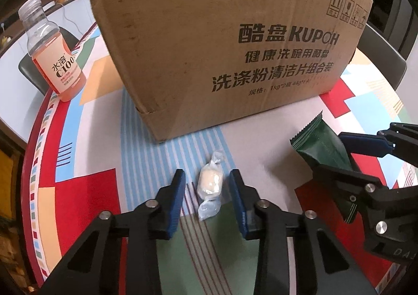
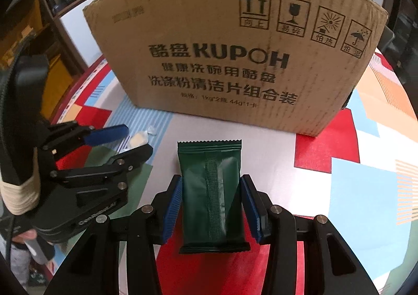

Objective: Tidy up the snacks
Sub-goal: 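Grasp the dark green packet with the right tool while the left tool grasps the white wrapped candy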

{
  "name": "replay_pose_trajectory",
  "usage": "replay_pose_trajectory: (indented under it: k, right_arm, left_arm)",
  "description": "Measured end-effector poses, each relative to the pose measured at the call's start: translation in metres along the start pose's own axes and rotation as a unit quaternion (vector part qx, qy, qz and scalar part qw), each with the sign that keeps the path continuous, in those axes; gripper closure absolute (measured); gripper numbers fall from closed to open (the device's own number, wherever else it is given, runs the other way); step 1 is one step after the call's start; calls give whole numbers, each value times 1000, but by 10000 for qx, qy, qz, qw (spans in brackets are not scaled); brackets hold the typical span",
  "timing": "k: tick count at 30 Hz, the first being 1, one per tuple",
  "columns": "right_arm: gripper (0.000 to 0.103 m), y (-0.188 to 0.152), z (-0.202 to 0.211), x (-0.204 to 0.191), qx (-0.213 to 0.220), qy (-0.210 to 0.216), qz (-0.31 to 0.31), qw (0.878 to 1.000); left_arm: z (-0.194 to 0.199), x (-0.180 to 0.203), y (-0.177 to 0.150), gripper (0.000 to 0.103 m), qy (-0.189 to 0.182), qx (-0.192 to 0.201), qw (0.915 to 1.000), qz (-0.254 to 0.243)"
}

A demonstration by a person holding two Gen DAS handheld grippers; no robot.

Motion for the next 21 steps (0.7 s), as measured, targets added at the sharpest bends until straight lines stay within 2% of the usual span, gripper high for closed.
replay_pose_trajectory:
  k: [3, 6, 14, 21]
  right_arm:
    - [57, -1, 4, 4, 16, 21, -18, 10000]
    - [57, -2, 6, 5, 26, 45, -36, 10000]
    - [57, -4, 13, 7, 76, 92, -50, 9999]
    - [57, -3, 27, 7, 188, 151, -51, 9997]
  left_arm:
    - [-1, 0, 2, 81, -44, -7, 10000, 27]
    - [-3, -2, 5, 84, -29, -4, 10000, 38]
    - [5, 6, 2, 84, -35, 58, 9999, 126]
    - [33, 3, 3, 84, 2, 320, 9993, 188]
Point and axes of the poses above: each gripper's, at about its wrist camera, not at the fingertips, and z roughly against the way its jaws point, x to its right, y to its top, the point moved 5 cm from there along -z, roughly the way its jaws point
